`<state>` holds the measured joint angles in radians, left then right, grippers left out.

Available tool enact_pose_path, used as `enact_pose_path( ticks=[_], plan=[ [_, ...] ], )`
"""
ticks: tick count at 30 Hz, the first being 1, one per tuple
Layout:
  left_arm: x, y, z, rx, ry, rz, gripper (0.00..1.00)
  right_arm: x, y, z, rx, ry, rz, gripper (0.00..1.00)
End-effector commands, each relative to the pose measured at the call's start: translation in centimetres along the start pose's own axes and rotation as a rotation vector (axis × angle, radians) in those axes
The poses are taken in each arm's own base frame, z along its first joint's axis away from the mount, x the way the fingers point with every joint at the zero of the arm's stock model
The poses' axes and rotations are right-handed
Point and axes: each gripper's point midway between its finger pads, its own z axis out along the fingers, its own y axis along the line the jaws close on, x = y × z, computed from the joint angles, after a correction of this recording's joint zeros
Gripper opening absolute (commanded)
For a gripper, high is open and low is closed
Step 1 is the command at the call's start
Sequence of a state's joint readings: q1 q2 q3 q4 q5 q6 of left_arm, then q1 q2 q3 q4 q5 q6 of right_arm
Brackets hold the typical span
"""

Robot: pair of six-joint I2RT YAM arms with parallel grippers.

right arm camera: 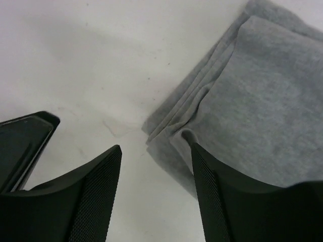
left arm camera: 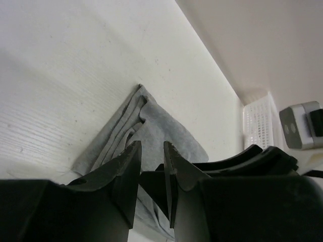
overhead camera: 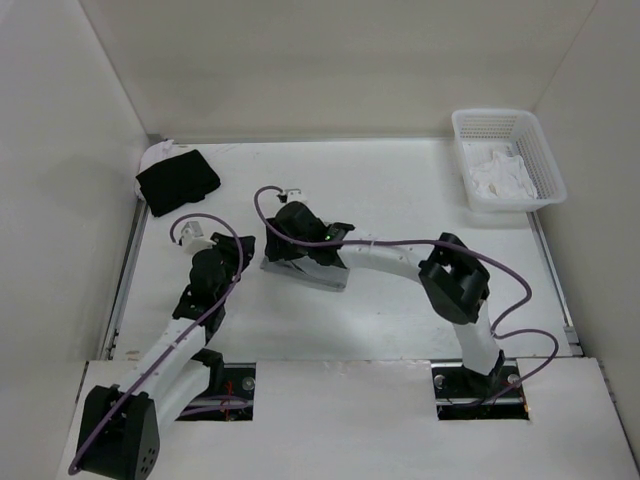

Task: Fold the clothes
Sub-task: Fold the tank top

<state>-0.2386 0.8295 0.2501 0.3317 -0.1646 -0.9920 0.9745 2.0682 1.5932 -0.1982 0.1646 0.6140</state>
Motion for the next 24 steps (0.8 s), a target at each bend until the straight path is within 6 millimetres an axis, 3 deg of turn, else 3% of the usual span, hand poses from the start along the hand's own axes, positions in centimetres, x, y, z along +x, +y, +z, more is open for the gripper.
enact_pose_path(
  ticks=[1, 4, 6, 9, 12, 14, 16, 19, 24],
  plan=[
    [0.2, -1.8, 0.1, 0.044, 0.03, 0.028, 0.23, -5.8, 2.7, -4.6, -0.108, -0.169, 0.071, 0.63],
    [1.8, -3.5, 0.7, 0.075, 0.078, 0.049, 0.23, -7.0, 0.5, -7.3, -0.128, -0.237, 0.099, 0.52],
    [3.6, -5.0, 1.4, 0.106, 0.123, 0.069, 0.23, -6.9, -2.2, -7.8, -0.107, -0.255, 0.114, 0.35],
    [6.1, -7.0, 2.7, 0.142, 0.176, 0.099, 0.23, -5.5, -5.9, -6.9, -0.071, -0.207, 0.15, 0.18],
    [8.2, -7.9, 4.5, 0.148, 0.22, 0.119, 0.23, -3.8, -7.5, -5.7, -0.07, -0.168, 0.162, 0.13],
    [10.0, -8.4, 5.4, 0.149, 0.264, 0.129, 0.23, -3.8, -8.6, -5.1, -0.066, -0.176, 0.182, 0.12],
    [11.9, -7.8, 6.0, 0.131, 0.307, 0.144, 0.21, -4.2, -9.6, -4.2, -0.063, -0.185, 0.203, 0.11],
    [13.7, -5.0, 5.9, 0.07, 0.359, 0.158, 0.19, -4.3, -10.5, -2.7, -0.09, -0.16, 0.232, 0.11],
    [14.1, 0.5, 4.0, -0.024, 0.371, 0.145, 0.19, -4.4, -13.8, -1.1, -0.06, -0.143, 0.35, 0.11]
  ],
)
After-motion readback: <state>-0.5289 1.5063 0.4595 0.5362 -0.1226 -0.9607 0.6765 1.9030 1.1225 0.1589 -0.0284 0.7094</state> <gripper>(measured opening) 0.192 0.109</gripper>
